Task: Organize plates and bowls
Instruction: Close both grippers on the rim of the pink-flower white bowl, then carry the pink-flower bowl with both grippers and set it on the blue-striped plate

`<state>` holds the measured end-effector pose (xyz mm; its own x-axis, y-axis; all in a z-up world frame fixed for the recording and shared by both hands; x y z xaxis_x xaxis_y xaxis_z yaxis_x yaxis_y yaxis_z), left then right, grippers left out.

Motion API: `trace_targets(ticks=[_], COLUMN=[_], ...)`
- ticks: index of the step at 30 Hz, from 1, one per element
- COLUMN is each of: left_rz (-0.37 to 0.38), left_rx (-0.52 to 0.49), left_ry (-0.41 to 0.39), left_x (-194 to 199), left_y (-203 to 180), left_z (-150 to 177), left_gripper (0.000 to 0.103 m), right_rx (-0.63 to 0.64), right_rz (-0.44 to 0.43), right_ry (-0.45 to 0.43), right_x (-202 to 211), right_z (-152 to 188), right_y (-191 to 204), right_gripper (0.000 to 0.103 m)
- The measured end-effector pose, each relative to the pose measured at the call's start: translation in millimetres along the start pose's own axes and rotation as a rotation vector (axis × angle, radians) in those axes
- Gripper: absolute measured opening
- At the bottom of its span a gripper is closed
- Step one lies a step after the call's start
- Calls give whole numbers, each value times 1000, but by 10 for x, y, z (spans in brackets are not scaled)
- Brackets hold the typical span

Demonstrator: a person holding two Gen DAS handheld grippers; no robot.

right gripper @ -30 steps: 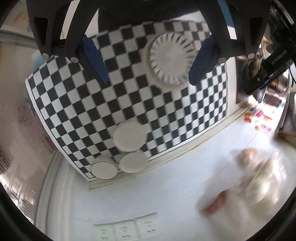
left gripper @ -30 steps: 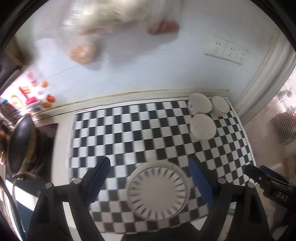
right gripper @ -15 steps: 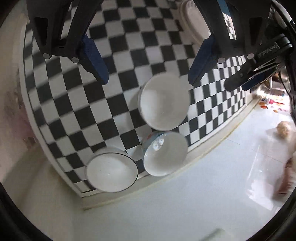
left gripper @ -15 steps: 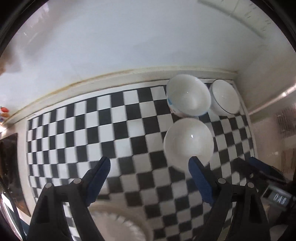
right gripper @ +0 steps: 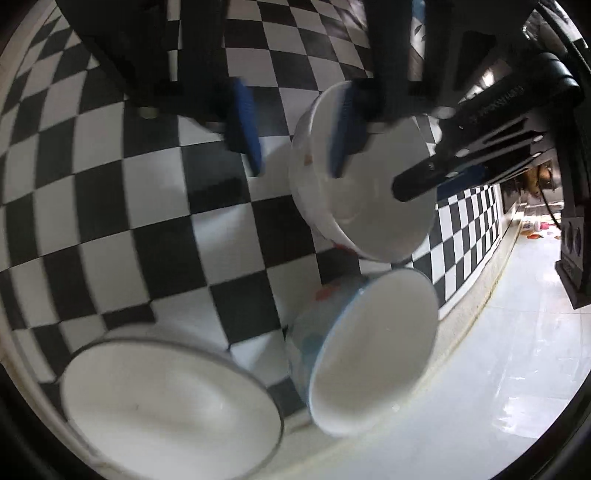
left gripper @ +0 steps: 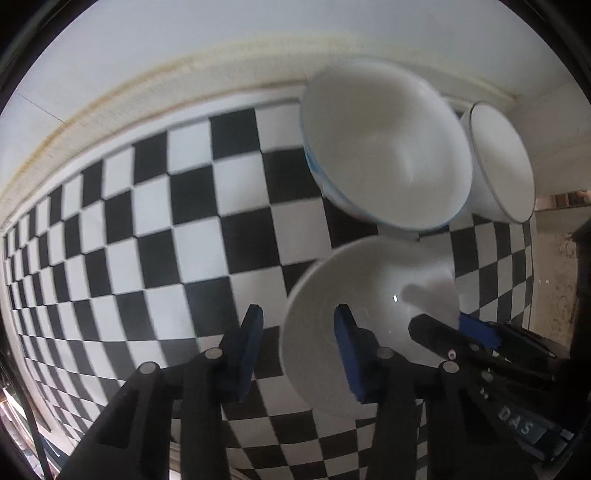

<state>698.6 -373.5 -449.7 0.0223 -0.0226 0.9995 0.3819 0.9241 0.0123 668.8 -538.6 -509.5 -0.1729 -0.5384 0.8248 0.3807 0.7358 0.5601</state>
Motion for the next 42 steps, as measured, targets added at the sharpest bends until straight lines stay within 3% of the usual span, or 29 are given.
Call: trace_targets(ticks=[3, 11, 17, 22, 25, 29, 42], left_rz=[13, 31, 52, 61, 69, 57, 55], left_rx=[-7, -4, -24, -24, -18, -14, 11], left_ry=[15, -13, -32, -4, 23, 52, 147], left_x=[-84, 62, 330, 405, 360, 262, -149], left_y=[-27, -47, -111, -114, -107, -46, -105], left_z=[33, 198, 730, 1176, 1523, 1711, 2012], left_gripper=[25, 25, 25, 25, 25, 25, 25], right_rx=[-8, 34, 91, 143, 158, 169, 173], right_rz=[-33, -3, 6, 13, 10, 12, 71], right_ry=[16, 15, 28, 63, 90, 126, 203], right_x=[-84, -50, 127, 167, 136, 7, -327], right_z=[-5, 168, 595, 1078, 1349, 1630, 1900], right_y=[-38, 30, 205, 341, 356, 393, 192], right_gripper=[16, 14, 13, 14, 14, 14, 14])
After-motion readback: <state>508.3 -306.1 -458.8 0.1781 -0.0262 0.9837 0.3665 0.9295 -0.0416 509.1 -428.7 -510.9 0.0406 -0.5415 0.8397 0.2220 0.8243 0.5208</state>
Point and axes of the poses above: each gripper's, at about its wrist camera, not at the fingertips, and x roughly against the way its jaws point, y to its left, z to its underside, the point moved 4 cm from there along -x, roughly the way its jaws point, and after that the axes turned 8 degrees about -z, right-handed, at the moved point
